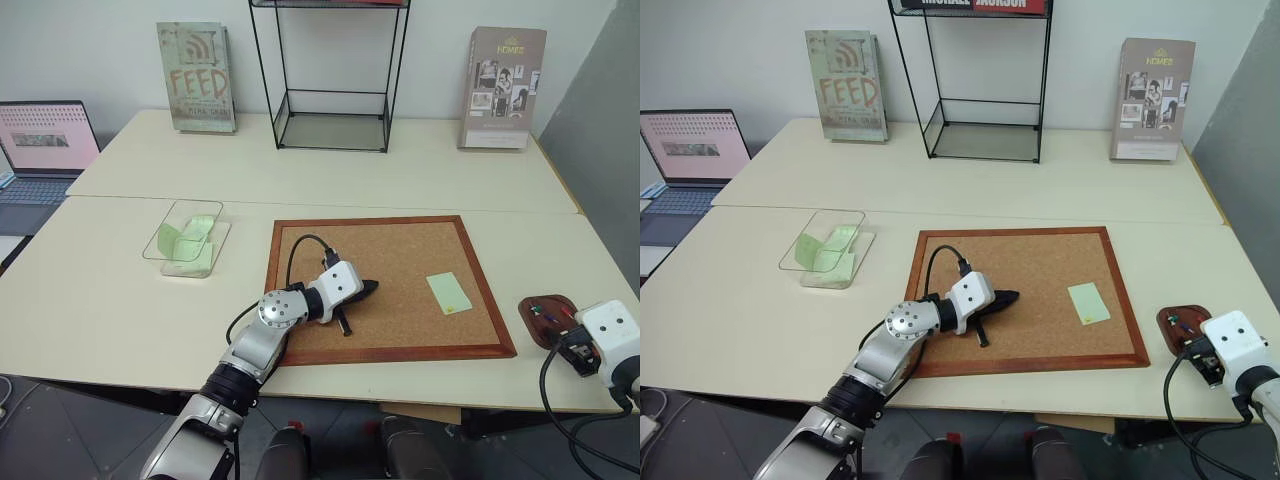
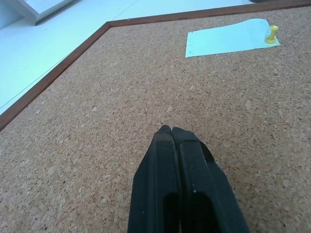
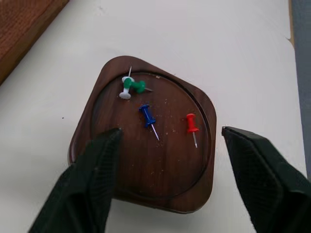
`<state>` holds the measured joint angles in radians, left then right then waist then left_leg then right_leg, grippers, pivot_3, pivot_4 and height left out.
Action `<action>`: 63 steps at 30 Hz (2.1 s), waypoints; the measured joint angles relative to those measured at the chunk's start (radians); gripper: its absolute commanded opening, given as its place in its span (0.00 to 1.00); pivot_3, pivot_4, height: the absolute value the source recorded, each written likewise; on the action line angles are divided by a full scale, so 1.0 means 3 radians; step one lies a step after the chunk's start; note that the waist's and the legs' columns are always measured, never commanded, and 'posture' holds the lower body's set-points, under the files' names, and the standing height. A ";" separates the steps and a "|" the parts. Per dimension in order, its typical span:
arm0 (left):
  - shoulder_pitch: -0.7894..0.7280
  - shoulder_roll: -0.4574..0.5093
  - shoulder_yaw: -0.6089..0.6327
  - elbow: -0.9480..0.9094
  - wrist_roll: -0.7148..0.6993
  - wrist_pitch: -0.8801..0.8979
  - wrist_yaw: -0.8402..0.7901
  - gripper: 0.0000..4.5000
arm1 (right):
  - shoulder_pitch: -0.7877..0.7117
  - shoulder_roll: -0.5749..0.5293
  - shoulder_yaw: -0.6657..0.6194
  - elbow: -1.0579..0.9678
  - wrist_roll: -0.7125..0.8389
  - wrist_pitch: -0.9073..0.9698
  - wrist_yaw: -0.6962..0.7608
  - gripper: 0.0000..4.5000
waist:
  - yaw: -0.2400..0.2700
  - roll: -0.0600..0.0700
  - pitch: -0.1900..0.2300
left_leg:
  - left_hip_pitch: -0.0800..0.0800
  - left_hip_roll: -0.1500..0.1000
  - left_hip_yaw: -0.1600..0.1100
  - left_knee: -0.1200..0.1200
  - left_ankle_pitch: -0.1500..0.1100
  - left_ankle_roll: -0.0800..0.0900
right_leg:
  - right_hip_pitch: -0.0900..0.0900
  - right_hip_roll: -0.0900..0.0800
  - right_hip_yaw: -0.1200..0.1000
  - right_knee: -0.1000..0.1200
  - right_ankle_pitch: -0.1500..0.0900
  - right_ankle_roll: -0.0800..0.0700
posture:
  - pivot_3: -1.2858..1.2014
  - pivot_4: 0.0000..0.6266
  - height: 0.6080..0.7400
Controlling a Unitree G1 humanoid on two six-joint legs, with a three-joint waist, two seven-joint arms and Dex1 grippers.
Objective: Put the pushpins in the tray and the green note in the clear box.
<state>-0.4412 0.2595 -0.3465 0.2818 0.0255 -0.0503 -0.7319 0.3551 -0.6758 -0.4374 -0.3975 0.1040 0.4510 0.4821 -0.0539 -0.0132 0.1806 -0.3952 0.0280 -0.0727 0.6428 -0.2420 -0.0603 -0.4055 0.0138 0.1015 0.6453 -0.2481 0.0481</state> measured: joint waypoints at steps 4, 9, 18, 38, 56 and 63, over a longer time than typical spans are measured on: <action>0.0000 0.0003 0.0003 0.0002 0.0007 0.0000 0.0002 0.00 | -0.0156 0.0215 -0.0103 -0.0283 0.0334 0.0063 0.0035 0.97 | -0.0003 0.0001 -0.0001 | 0.0000 0.0001 -0.0001 0.0000 0.0000 0.0000 | 0.0000 0.0001 -0.0001 0.0001 0.0000 0.0000 | 0.52 0.24 1.00; -0.0002 -0.0001 0.0002 -0.0001 0.0008 -0.0002 -0.0006 0.00 | -0.0267 0.0558 0.0199 -0.0666 0.0650 0.0134 0.0025 0.97 | -0.0004 0.0014 -0.0008 | 0.0000 0.0001 -0.0002 -0.0002 0.0000 0.0000 | 0.0000 0.0001 -0.0002 0.0000 0.0000 0.0000 | 0.52 0.24 1.00; -0.0015 -0.0011 0.0000 0.0011 0.0010 -0.0001 -0.0001 0.00 | -0.0473 0.0814 0.0880 -0.0504 0.0563 0.0110 -0.0104 0.97 | -0.0005 0.0016 -0.0010 | 0.0000 0.0001 -0.0002 0.0000 0.0000 0.0000 | 0.0000 0.0000 -0.0001 0.0000 0.0000 0.0000 | 0.52 0.24 1.00; -0.0007 -0.0012 -0.0002 -0.0005 0.0047 -0.0006 0.0011 0.00 | -0.0580 0.0868 0.1065 -0.0079 0.0492 -0.0131 -0.0062 0.25 | -0.0007 0.0017 -0.0011 | 0.0000 0.0001 -0.0002 0.0000 0.0000 0.0001 | 0.0000 0.0001 -0.0001 0.0002 0.0000 0.0000 | 0.52 0.24 1.00; -0.0001 -0.0035 0.0002 -0.0007 0.0049 -0.0005 0.0016 0.00 | -0.0530 0.0819 0.1015 -0.0316 0.0660 0.0012 -0.0012 0.00 | 0.0000 0.0017 -0.0011 | -0.0003 0.0000 -0.0002 0.0000 0.0000 0.0000 | 0.0000 0.0001 -0.0002 0.0002 0.0000 0.0000 | 0.52 0.24 1.00; -0.0005 -0.0061 0.0020 0.0013 0.0048 0.0011 0.0039 0.00 | -0.0679 0.0707 0.0871 -0.0662 0.0809 0.0148 -0.0016 0.00 | 0.0000 0.0016 -0.0012 | -0.0002 0.0000 -0.0004 0.0002 0.0000 0.0000 | 0.0000 0.0001 -0.0002 0.0001 0.0000 0.0000 | 0.52 0.24 1.00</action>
<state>-0.4427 0.2411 -0.3406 0.2856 0.0401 -0.0470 -0.7203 0.1513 -0.4635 -0.1760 -0.5960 0.3467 0.4955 0.4773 -0.0539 -0.0085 0.1771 -0.3958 0.0278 -0.0738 0.6433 -0.2419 -0.0602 -0.4053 0.0141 0.1008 0.6456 -0.2481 0.0482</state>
